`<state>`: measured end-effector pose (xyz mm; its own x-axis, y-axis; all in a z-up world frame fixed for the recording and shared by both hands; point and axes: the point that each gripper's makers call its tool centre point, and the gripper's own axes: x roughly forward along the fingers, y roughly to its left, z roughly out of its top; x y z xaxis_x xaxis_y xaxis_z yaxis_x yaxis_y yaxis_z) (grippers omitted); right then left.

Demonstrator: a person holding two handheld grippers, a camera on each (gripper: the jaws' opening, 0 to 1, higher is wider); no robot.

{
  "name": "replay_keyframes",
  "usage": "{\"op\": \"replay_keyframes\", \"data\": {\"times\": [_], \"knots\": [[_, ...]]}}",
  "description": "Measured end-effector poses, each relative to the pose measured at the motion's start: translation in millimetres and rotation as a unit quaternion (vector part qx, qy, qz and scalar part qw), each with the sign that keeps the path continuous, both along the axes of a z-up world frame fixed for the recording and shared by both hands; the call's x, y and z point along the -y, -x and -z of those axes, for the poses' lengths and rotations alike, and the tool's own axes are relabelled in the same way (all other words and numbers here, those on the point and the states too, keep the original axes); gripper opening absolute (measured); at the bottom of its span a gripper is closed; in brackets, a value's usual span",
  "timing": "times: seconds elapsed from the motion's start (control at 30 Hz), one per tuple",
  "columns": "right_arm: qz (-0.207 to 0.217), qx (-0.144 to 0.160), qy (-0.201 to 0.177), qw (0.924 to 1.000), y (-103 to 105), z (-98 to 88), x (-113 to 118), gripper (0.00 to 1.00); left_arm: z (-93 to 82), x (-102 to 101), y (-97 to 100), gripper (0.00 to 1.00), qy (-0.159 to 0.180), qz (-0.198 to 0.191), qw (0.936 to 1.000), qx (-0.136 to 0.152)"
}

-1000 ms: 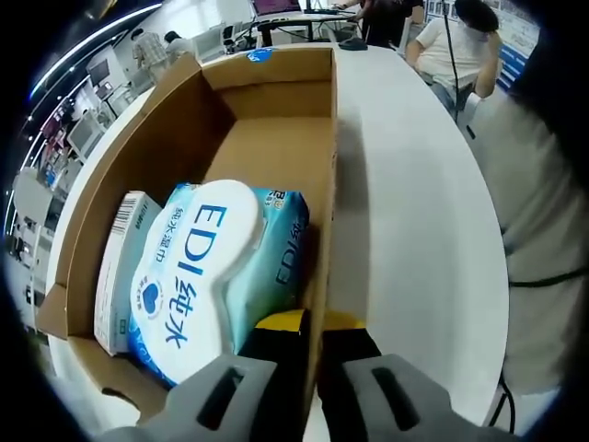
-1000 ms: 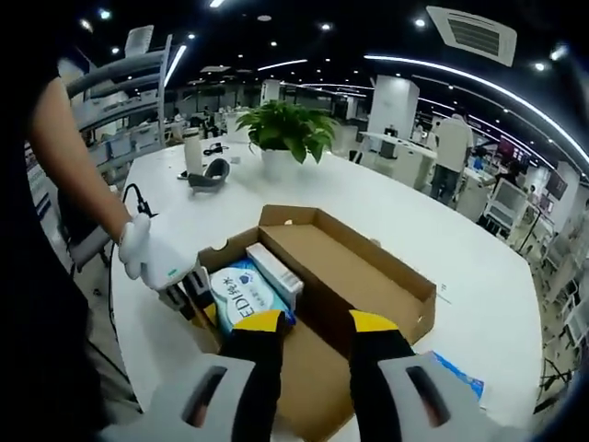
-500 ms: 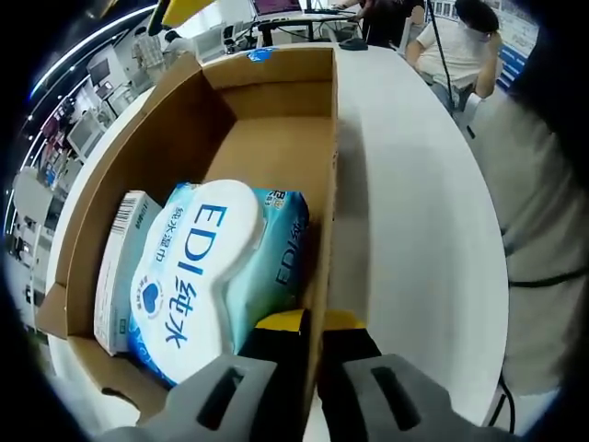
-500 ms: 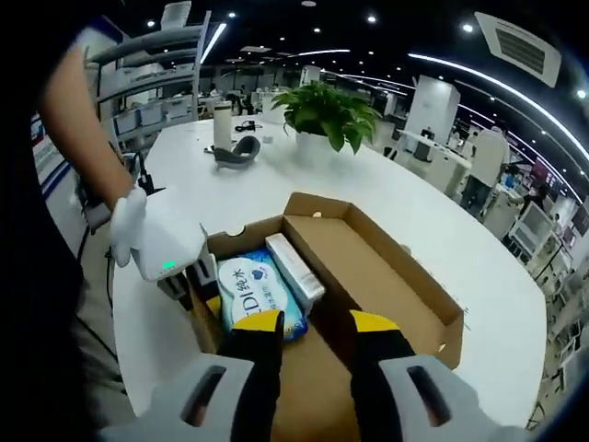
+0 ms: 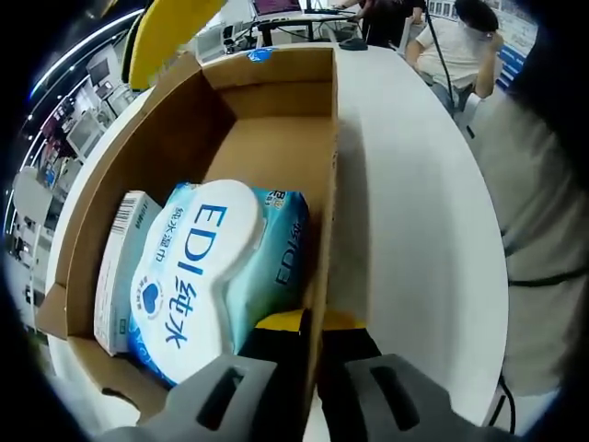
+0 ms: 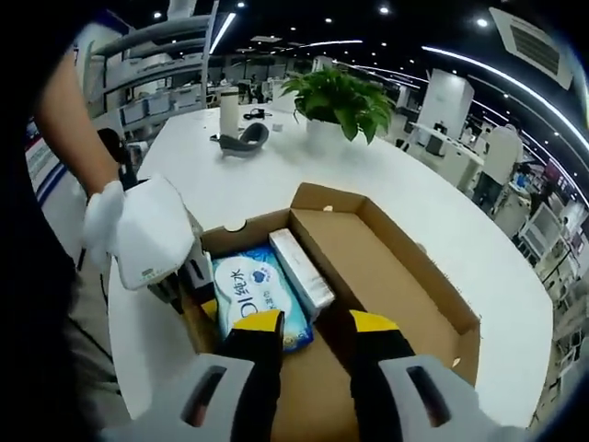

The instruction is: Operate the shoe box by opening the lid, removing the specified soft item, and placing it in the target area until the item is outside and the box remains undamaged.

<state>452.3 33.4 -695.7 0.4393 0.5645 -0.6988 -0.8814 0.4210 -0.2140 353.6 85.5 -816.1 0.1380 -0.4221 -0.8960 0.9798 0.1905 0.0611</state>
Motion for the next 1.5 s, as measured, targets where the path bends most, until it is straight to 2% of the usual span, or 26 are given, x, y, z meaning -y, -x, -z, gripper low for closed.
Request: {"op": "replay_keyframes", "data": {"times": [0.1, 0.2, 0.4, 0.63, 0.77, 0.97, 1.17, 1.3, 1.43, 1.5], "knots": [[-0.015, 0.018, 0.023, 0.9995, -6.0, 6.8, -5.8, 0.24, 0.0, -0.2, 0.0, 0.02, 0.0, 0.003, 1.0, 0.002], [-0.031, 0.014, 0.016, 0.9993, -3.4, 9.4, -17.1, 0.23, -0.2, -0.2, 0.3, 0.02, 0.0, 0.006, 1.0, 0.004], [-0.043, 0.041, 0.011, 0.9982, -10.4, 8.4, -35.5, 0.22, -0.1, -0.2, 0.1, 0.02, 0.0, 0.004, 1.0, 0.005], [-0.071, 0.017, 0.011, 0.9972, -9.7, 21.6, -60.7, 0.22, -0.3, 0.1, 0.3, 0.02, 0.0, 0.004, 1.0, 0.005], [-0.055, 0.0, 0.013, 0.9984, -13.3, 32.9, -59.7, 0.23, 0.1, -0.1, 0.2, 0.02, 0.0, 0.003, 1.0, 0.005], [-0.046, -0.011, 0.007, 0.9989, -14.4, 39.5, -58.0, 0.22, 0.2, 0.1, 0.4, 0.02, 0.0, 0.004, 1.0, 0.006], [-0.08, 0.001, 0.038, 0.996, -13.0, 46.0, -63.5, 0.24, 0.1, 0.2, 0.5, 0.02, 0.001, 0.007, 0.9999, 0.009], [-0.086, -0.002, 0.047, 0.9952, -18.1, 51.9, -66.6, 0.24, 0.2, 0.0, 0.5, 0.02, 0.001, 0.006, 0.9999, 0.009], [-0.088, 0.004, 0.046, 0.995, -22.5, 49.0, -70.4, 0.24, 0.3, 0.0, 0.7, 0.02, 0.0, 0.008, 0.9999, 0.013], [-0.094, 0.002, 0.064, 0.9935, -25.0, 54.1, -69.7, 0.23, 0.4, -0.1, 0.6, 0.02, 0.0, 0.01, 0.9999, 0.014]]}}
